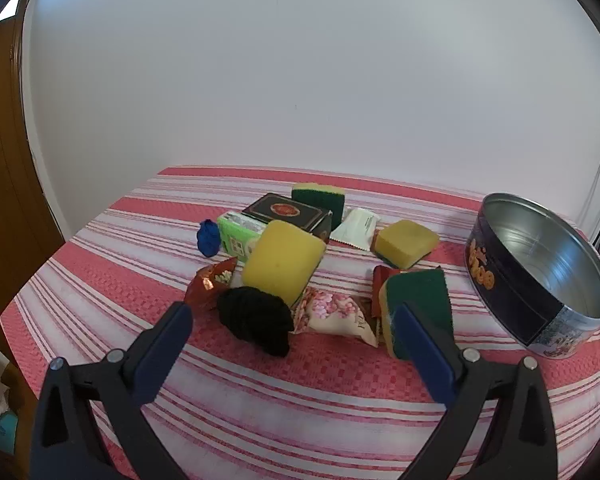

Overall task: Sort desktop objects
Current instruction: 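Grasp the black fuzzy ball with left tool while right tool grasps green sponge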

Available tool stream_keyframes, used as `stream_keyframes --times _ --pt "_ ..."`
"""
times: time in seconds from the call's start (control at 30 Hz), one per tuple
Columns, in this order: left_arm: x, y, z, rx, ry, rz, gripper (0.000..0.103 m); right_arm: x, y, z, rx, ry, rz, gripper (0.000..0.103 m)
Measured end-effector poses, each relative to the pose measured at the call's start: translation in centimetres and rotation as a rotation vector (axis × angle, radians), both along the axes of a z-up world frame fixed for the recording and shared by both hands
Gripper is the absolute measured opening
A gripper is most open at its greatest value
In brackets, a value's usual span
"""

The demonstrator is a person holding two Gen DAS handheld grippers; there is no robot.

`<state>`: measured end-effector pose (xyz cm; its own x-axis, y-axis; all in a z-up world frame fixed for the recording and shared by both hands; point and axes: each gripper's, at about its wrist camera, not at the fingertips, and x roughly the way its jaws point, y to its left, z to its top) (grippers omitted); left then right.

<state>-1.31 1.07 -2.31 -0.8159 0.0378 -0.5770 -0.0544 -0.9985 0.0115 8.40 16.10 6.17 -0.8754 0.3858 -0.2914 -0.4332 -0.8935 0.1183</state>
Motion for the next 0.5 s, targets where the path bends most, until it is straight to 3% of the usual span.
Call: stream_keyframes --times 0.5 --pt "-1.4 -0.6 -1.3 0.014 -0.047 0.001 0.102 -1.7 -0.7 -1.0 0.009 -0.035 0.014 0.102"
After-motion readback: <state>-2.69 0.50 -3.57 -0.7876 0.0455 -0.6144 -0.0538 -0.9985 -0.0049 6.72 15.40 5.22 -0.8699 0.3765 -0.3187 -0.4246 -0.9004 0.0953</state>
